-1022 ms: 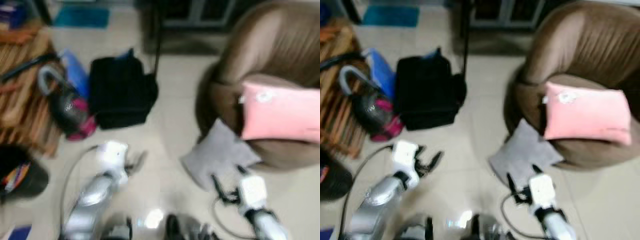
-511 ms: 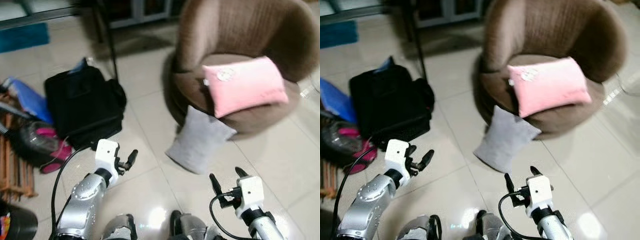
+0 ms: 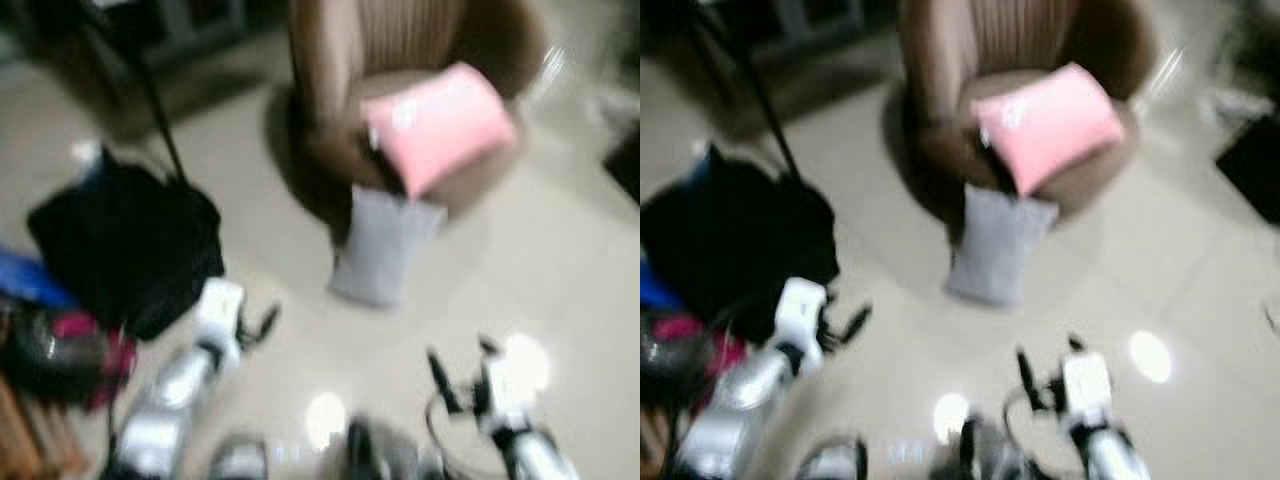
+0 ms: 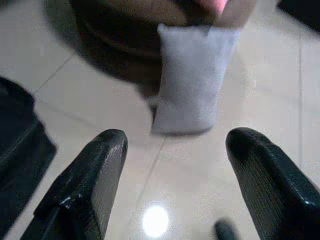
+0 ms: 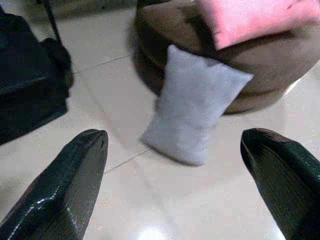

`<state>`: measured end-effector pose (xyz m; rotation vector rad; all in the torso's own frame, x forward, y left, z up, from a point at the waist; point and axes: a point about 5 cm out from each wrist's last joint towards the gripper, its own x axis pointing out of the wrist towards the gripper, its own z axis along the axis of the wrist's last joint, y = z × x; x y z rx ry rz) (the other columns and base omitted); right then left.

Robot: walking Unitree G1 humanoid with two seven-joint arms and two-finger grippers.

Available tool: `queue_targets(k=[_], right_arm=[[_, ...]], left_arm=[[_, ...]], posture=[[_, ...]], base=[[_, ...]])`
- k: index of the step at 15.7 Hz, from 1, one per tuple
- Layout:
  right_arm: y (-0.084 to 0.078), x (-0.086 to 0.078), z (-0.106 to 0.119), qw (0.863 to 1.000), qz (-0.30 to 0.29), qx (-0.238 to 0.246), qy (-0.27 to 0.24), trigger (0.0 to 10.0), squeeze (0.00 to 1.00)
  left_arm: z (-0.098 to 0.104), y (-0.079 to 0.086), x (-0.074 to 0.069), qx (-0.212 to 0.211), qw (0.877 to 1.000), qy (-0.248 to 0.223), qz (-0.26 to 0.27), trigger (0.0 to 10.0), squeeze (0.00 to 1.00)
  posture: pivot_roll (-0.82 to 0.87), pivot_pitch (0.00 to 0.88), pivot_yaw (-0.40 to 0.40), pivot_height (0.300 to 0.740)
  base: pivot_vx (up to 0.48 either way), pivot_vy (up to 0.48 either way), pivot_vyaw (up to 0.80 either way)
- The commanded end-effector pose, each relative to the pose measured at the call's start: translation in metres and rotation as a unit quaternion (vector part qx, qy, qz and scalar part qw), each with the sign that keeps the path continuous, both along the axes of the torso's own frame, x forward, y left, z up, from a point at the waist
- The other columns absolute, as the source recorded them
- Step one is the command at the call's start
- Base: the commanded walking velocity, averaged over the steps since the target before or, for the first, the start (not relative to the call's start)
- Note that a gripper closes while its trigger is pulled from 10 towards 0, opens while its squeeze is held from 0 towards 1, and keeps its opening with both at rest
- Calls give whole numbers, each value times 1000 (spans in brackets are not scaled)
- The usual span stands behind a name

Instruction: Move the pillow to the sofa from floor

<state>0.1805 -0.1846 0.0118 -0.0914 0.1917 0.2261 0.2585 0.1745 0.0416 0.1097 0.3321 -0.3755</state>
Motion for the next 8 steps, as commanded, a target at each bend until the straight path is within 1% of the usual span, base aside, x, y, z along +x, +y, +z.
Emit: queue_targets(k=[1,2,4,5,6,8], right_arm=[[-6,-3,2,1000,-4,-9,0,10000,0],[-6,-3,3,1000,-4,-9,-1,10000,0],[-6,-4,4,1000,-4,-11,-2,10000,0],[-6,-5,2,1000,-4,-12,-1,10000,0],[-8,-6,0,1000,-3,-13,2,10000,0],[-9,-7,-1,1000,-3,-14,4,10000,0]], left_arm=[[-5,-5,-2,8,1000,11,-7,10000,0],[-6,-5,-2,7,1000,13,-6,10000,0],[-9,-7,0,35,999,12,-17,10000,0],[-10,-7,0,43,999,10,-20,10000,0],[-9,-8,2,51,998,6,-24,10000,0],[-9,-9,3,55,998,5,-27,10000,0]], posture=[[-19,252,-49,740],[-23,247,-47,740],[-31,236,-46,740],[-32,233,-44,740],[-33,230,-47,740],[-34,227,-47,740]], base=[[461,0,-538],[461,0,-538],[459,0,-531],[416,0,-538],[311,-364,-525],[261,-399,-525]])
